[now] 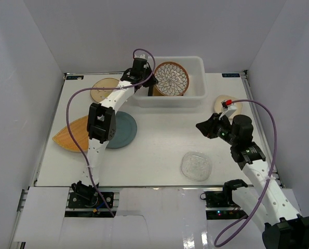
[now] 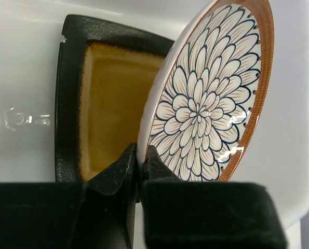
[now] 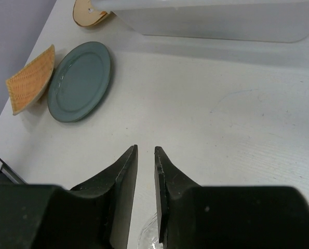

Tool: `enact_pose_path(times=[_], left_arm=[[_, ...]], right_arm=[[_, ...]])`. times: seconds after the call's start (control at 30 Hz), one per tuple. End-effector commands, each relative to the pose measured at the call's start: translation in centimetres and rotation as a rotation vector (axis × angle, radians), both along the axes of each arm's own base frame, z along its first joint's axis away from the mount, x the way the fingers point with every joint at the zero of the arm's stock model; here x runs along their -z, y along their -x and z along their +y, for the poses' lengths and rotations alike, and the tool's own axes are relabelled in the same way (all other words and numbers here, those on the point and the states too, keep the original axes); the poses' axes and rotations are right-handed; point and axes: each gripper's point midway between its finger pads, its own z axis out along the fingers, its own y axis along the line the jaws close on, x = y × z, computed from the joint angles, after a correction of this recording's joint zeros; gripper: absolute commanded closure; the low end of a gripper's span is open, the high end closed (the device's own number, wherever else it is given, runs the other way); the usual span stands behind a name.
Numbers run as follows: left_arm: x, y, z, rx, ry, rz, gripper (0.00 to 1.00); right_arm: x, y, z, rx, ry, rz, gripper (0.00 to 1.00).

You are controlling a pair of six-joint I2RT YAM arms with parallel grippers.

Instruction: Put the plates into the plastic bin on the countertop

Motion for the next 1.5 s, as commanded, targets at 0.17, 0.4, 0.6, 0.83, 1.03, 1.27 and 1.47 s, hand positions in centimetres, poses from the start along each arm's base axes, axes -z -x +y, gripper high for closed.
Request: enact_pose_path(times=[0.17, 0.4, 0.6, 0.83, 1.03, 1.27, 1.47], left_arm=[[-7.6, -1.4, -1.2, 0.034, 0.155, -0.179, 0.60], [-8.5, -0.8, -0.3, 0.043, 0.160, -0.190, 0.28], [-13.9, 0.5, 1.8, 0.040, 0.128, -0.286, 0.02], [-18.4, 1.5, 8.2, -0.063, 0.039, -0.379, 0.02], [-15.9, 4.0, 16.1, -0.217, -0.020, -0.323, 0.02], [-8.7, 7.9, 28.8, -0.449, 0.004, -0.122, 0.04], [-2.3, 9.8, 35.2, -0.550, 0.188, 0.039, 0.04]], right_arm=[[-0.6, -1.3, 0.5, 0.010, -0.020, -0.016, 0.67], [2.1, -1.7, 1.5, 0.027, -0.100, 0.065, 0.45], [6.7, -2.4, 5.4, -0.010, -0.095, 0.195, 0.21], [9.3, -2.2, 12.2, -0.098, -0.213, 0.276, 0.17], [11.4, -2.1, 18.9, -0.135, -0.324, 0.365, 0.20], [15.4, -1.8, 25.1, -0.158, -0.380, 0.502, 0.29], [18.0, -4.1, 27.9, -0.100, -0.406, 0.591, 0.30]])
